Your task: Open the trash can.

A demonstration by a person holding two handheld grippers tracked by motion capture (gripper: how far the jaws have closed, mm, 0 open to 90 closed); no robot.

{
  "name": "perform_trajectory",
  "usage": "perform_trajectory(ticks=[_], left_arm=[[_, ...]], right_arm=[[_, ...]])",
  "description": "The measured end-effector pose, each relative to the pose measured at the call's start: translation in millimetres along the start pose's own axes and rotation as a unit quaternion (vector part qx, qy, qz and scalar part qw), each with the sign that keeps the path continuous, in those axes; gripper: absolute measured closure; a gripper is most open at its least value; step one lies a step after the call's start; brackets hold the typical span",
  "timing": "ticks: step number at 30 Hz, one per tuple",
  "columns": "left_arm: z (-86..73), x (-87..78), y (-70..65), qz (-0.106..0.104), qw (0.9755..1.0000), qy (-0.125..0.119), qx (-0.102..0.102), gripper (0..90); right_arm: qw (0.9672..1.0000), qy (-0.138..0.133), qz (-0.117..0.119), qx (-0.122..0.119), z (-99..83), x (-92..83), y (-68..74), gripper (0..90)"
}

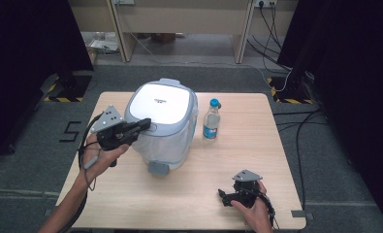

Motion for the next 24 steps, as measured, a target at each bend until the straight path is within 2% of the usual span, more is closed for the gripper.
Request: perform_trajectory(ticks=[9,12,15,19,20,22,24], left_arm=[[-1.9,-0.5,-2.2,0.009,0.9999,-0.005,0.006,89.1],[-2.7,-1.0,-5.0,0.022,0.9996,-0.009,0.018,89.2],[-2.8,-1.2,-4.8,0.021,0.9996,-0.008,0.017,89.2],[-3.4,-1.9,-7.5,0.031,0.9987,-0.014,0.039,89.2],[-3.2,-1.8,-7.5,0.03,0.9988,-0.011,0.038,89.3],[-2.7,-2.0,-8.8,0.035,0.9981,-0.011,0.049,89.3],[-3.2,-2.0,-8.5,0.03,0.9983,-0.008,0.049,89.3]], right_arm=[[1.0,0.0,0.0,0.0,0.0,0.0,0.0,0.4],[1.0,0.0,0.0,0.0,0.0,0.0,0.0,0.4],[1.0,0.0,0.0,0.0,-0.1,0.0,0.1,0.5],[1.0,0.0,0.0,0.0,-0.1,0.0,0.1,0.5],[1.0,0.0,0.0,0.0,-0.1,0.0,0.1,0.5],[1.0,0.0,0.0,0.0,-0.1,0.0,0.1,0.5],[1.0,0.0,0.0,0.0,-0.1,0.0,0.1,0.4]])
Point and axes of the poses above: each handheld gripper's, and its own axes: x roughly forward along the jaws, z roughly out of its top, y roughly to its left, the point moved 4 cm from there along x, roughly forward along the jaws, and after that the axes turned 14 degrees about z, right-handed, at the moved point
